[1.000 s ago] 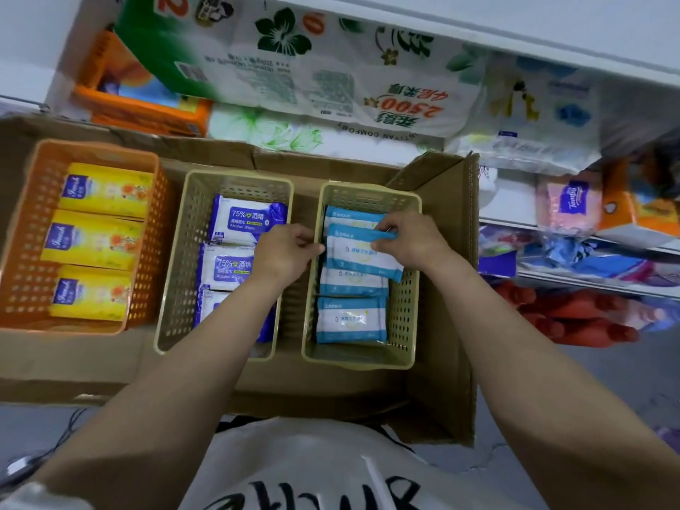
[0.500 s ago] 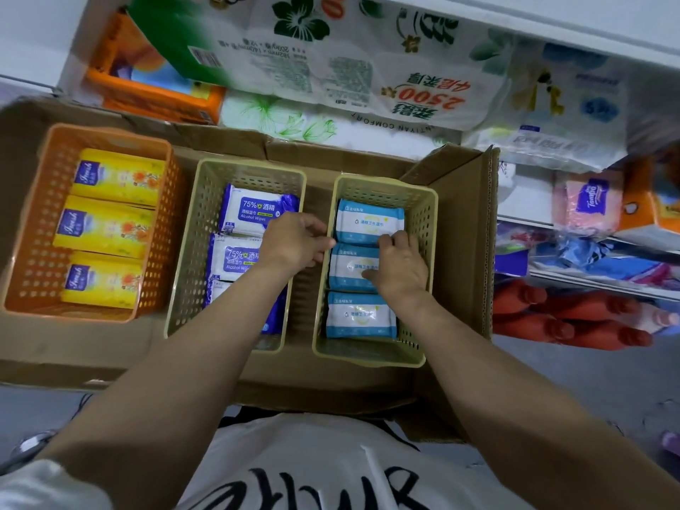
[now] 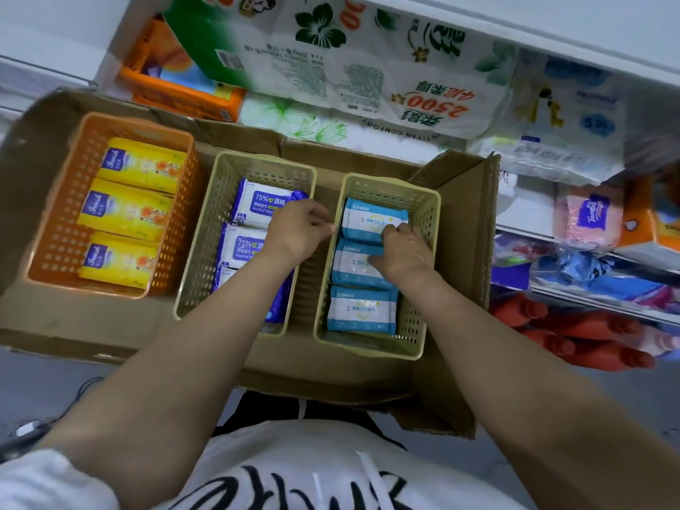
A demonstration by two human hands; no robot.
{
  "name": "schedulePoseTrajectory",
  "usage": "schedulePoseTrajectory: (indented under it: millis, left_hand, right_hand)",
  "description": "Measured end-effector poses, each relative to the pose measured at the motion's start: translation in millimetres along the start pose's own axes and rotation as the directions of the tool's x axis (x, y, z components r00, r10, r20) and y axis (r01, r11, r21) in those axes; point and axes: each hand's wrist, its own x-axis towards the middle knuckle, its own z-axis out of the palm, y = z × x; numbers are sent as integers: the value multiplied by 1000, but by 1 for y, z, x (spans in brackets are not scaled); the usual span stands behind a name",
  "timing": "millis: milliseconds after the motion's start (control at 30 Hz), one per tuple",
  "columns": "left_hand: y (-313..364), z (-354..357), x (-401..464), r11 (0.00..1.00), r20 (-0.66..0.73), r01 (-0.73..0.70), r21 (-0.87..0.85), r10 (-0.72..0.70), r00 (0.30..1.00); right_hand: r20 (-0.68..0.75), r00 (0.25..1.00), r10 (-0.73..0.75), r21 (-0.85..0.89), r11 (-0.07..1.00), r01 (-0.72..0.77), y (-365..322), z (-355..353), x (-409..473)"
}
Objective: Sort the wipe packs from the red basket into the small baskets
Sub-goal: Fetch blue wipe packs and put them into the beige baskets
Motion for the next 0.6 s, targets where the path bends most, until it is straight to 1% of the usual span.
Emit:
schedulePoseTrajectory:
  millis: [100, 167, 233, 333, 400, 500, 533, 600]
  left_hand:
    - [3, -28, -13, 997, -126, -58, 46, 63, 990]
    - [5, -55, -23, 989, -191, -103, 110, 123, 974]
    - [7, -87, -36, 973, -238, -159, 169, 197, 951]
    - [8, -138, -61, 934, -318, -254, 252, 328, 890]
    - [1, -175, -81, 896, -369, -303, 324, 415, 832]
    - [-22, -232, -114, 843, -442, -336, 419, 513, 736]
    - [-33, -251, -125, 828, -453, -342, 443, 537, 712]
    - [-59, -289, -145, 809, -454, -348, 475, 563, 691]
  right_hand:
    - [58, 996, -64, 14, 998, 63, -5, -41, 1]
    - [58, 991, -121, 13, 993, 121, -17, -77, -4]
    - [-24, 983, -181, 5, 983, 182, -35, -113, -16]
    - [-222, 940, -261, -21, 965, 263, -70, -158, -43]
    - [-359, 881, -307, -38, 948, 315, -100, -180, -68]
    - [-543, 744, -389, -69, 904, 423, -155, -195, -108]
    - [-587, 696, -414, -80, 885, 458, -176, -195, -122]
    - [-652, 617, -441, -94, 854, 512, -222, -187, -146]
